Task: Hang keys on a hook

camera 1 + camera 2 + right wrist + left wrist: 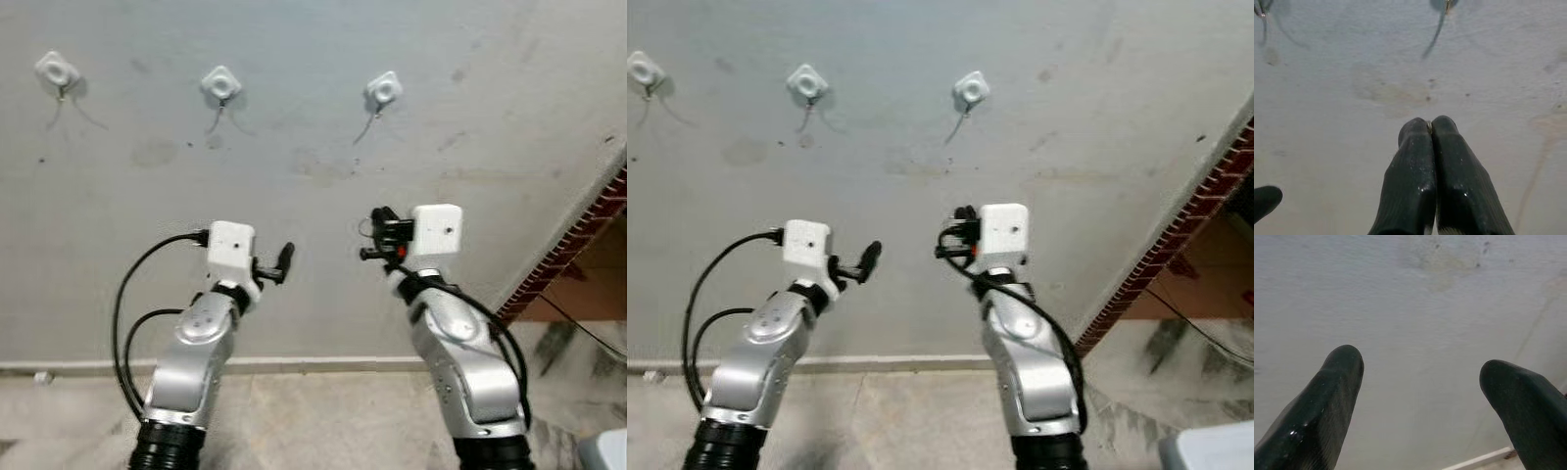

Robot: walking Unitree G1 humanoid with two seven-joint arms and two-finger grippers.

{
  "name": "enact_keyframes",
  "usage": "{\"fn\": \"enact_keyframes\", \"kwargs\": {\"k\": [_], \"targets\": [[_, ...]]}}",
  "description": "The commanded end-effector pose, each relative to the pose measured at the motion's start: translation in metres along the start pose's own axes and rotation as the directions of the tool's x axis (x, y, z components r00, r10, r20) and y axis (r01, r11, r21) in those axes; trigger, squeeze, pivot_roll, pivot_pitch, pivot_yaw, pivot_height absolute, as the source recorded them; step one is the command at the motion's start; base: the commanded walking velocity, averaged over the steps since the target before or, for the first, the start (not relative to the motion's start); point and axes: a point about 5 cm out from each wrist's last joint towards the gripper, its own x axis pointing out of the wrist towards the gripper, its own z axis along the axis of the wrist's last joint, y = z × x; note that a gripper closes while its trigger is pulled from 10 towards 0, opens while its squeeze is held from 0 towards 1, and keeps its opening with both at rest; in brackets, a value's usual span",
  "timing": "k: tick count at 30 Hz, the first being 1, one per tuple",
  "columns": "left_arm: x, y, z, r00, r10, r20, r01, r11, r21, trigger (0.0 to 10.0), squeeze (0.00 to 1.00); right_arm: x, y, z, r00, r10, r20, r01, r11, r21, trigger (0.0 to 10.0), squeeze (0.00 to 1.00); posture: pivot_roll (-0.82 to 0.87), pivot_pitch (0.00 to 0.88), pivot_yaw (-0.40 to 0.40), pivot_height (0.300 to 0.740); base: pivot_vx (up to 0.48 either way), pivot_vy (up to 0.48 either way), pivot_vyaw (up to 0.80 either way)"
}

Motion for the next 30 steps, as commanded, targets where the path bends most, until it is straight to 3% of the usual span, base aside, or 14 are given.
{"fn": "enact_keyframes", "kwargs": {"k": [1,8,14,19,21,25,30], "targets": [[-0.001,0.003,0.002,1.000,0.006,0.011,-0.006,1.000,0.008,10.0,0.00,0.000,0.005,0.005,1.000,0.016,0.021,-0.016,1.000,0.001,10.0,0.00,0.16,0.000,-0.062,0.740,0.000,-0.446,0.00],[-0.001,0.005,0.002,0.999,0.035,0.010,-0.035,0.999,0.010,10.0,0.00,-0.001,0.005,0.005,1.000,0.019,0.019,-0.019,1.000,-0.003,10.0,0.00,0.16,0.000,-0.064,0.740,0.000,-0.241,0.00],[-0.001,0.011,0.009,0.996,0.087,0.027,-0.090,0.991,0.104,10.0,0.00,-0.001,0.004,0.005,1.000,0.020,0.020,-0.020,1.000,-0.009,10.0,0.00,0.17,0.000,-0.066,0.740,0.000,0.000,0.00],[-0.001,0.015,0.015,0.996,0.081,0.045,-0.084,0.994,0.067,10.0,0.00,-0.001,0.004,0.005,1.000,0.022,0.018,-0.022,1.000,-0.010,10.0,0.00,0.17,0.000,-0.067,0.740,0.000,0.000,0.00],[-0.002,0.014,0.025,0.986,0.097,0.137,-0.112,0.988,0.106,10.0,0.00,-0.001,0.005,0.005,0.999,0.025,0.020,-0.025,1.000,-0.008,10.0,0.00,0.17,0.000,-0.068,0.740,0.000,0.000,0.00],[-0.002,0.012,0.024,0.987,0.095,0.128,-0.097,0.995,0.010,10.0,0.00,-0.001,0.005,0.005,0.999,0.025,0.020,-0.025,1.000,-0.008,10.0,0.00,0.17,0.000,-0.067,0.740,0.000,0.000,0.00],[-0.005,0.017,0.025,0.983,0.116,0.140,-0.123,0.992,0.040,10.0,0.00,-0.002,0.003,0.005,1.000,0.016,0.023,-0.016,1.000,-0.004,10.0,0.00,0.17,0.000,-0.067,0.740,0.000,0.000,0.00]]}}
